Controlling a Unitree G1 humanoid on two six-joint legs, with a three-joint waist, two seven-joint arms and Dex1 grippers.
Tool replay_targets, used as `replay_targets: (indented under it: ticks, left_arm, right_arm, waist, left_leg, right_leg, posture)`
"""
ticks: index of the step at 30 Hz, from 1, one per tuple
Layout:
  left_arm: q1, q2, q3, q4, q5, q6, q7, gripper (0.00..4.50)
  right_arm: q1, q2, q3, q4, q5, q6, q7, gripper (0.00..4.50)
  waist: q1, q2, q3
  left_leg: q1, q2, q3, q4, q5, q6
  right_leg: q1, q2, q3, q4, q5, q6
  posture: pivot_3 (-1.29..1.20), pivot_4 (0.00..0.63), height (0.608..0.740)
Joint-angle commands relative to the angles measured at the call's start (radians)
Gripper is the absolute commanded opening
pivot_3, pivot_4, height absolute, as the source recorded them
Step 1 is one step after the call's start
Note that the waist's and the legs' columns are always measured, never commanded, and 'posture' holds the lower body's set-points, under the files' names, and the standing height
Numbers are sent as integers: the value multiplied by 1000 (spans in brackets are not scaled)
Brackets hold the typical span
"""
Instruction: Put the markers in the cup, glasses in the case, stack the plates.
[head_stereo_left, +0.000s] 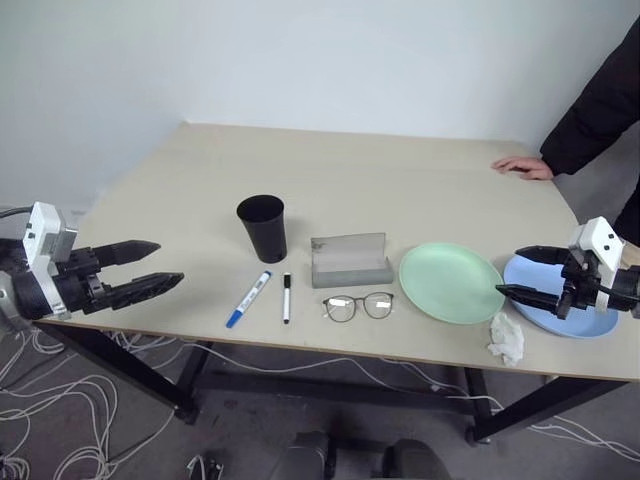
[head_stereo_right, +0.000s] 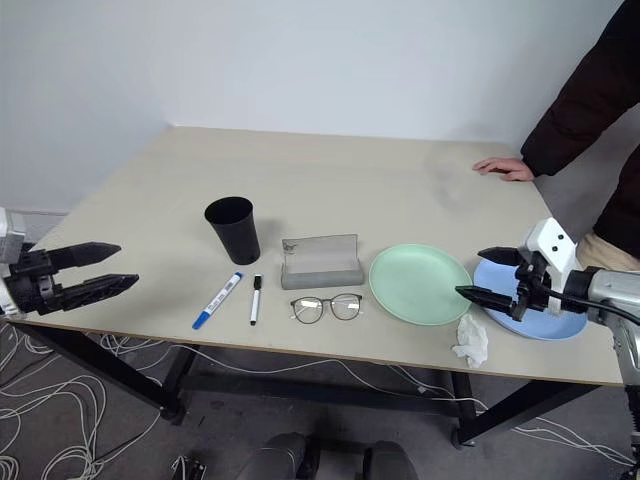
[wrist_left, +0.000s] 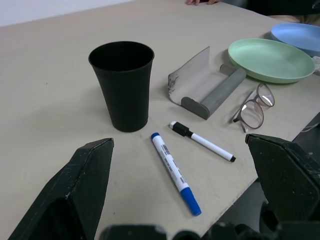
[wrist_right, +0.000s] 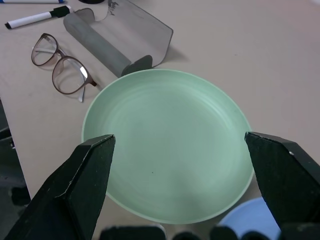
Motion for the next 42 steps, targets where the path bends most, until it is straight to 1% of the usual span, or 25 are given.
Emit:
replay_targets:
  ticks: [1, 4, 8, 15, 18, 20, 23, 27, 33, 38, 42]
  left_arm:
    - [2, 16, 17, -27, 1, -14, 7, 4492]
    - [12, 12, 19, -50, -10, 5, 12, 4492]
    - [-12, 15, 3, -30, -8, 0, 8, 4492]
    - [-26, -42, -58, -72, 6, -24, 42, 4492]
    - [-26, -48, -72, -70, 20, -47, 41, 4492]
    - [-29, -48, -79, -92, 20, -47, 48, 4492]
    - [-50, -44, -88, -50, 46, -85, 44, 4492]
    - [-55, -48, -103, -39, 62, -112, 44, 4492]
    - [-73, -67, -128, -38, 85, -140, 74, 4492]
    - [-69, -77, -131, -38, 83, -149, 88, 4492]
    - [-64, -84, -132, -34, 85, -158, 94, 4492]
  right_arm:
    - [-1, -2, -14, -36, 28, 18, 11, 4500]
    - [2, -6, -21, -45, 32, 29, 20, 4500]
    - [-2, -15, -27, -53, 22, 35, 9, 4500]
    - [30, -57, -67, -68, 36, 53, 29, 4500]
    - [40, -60, -79, -92, 43, 81, 9, 4500]
    - [49, -75, -96, -83, 50, 77, 33, 4500]
    - [46, -87, -81, -76, 22, 71, 16, 4500]
    - [61, -102, -92, -70, 13, 69, 11, 4500]
    - [66, -124, -56, 23, -85, -25, -9, 4500]
    - [54, -119, -47, -10, -73, -16, 11, 4500]
    - [55, -124, -25, 24, -107, -42, 6, 4500]
  waist:
    - [1, 0, 0]
    - [0, 0, 0]
    - [1, 0, 0]
    - [1, 1, -1]
    - [1, 1, -1]
    - [1, 1, -1]
    - [1, 2, -2]
    - [1, 2, -2]
    - [1, 2, -2]
    - [1, 3, -2]
    - [0, 3, -2]
  left_leg:
    - [0, 0, 0, 0, 0, 0]
    - [0, 0, 0, 0, 0, 0]
    - [0, 0, 0, 0, 0, 0]
    - [0, -1, 0, 0, 0, 0]
    - [0, -1, 0, 0, 0, 0]
    - [0, -1, 0, 0, 0, 0]
    - [0, -1, 1, 0, 0, 0]
    - [0, -1, 1, 0, 0, 0]
    - [0, -1, 1, 0, 0, 0]
    - [0, -1, 0, 0, 0, 0]
    - [0, -1, 0, 0, 0, 0]
  right_leg:
    - [0, 0, 0, 0, 0, 0]
    - [0, 0, 0, 0, 0, 0]
    - [0, 0, 0, 0, 0, 0]
    - [0, -1, 0, 0, 0, 0]
    - [0, -1, 0, 0, 0, 0]
    - [0, -1, 0, 0, 0, 0]
    - [0, -2, -1, 0, 0, 0]
    - [0, -4, -2, 0, 0, 1]
    - [0, -4, -3, 0, 0, 1]
    - [0, -4, -4, 0, 0, 1]
    - [0, -4, -4, 0, 0, 1]
  posture:
    - [0, 0, 701]
    - [0, 0, 701]
    - [0, 0, 701]
    - [0, 0, 701]
    - [0, 0, 701]
    - [0, 0, 701]
    - [0, 0, 701]
    - [0, 0, 701]
    - [0, 0, 701]
    - [0, 0, 701]
    - [0, 0, 701]
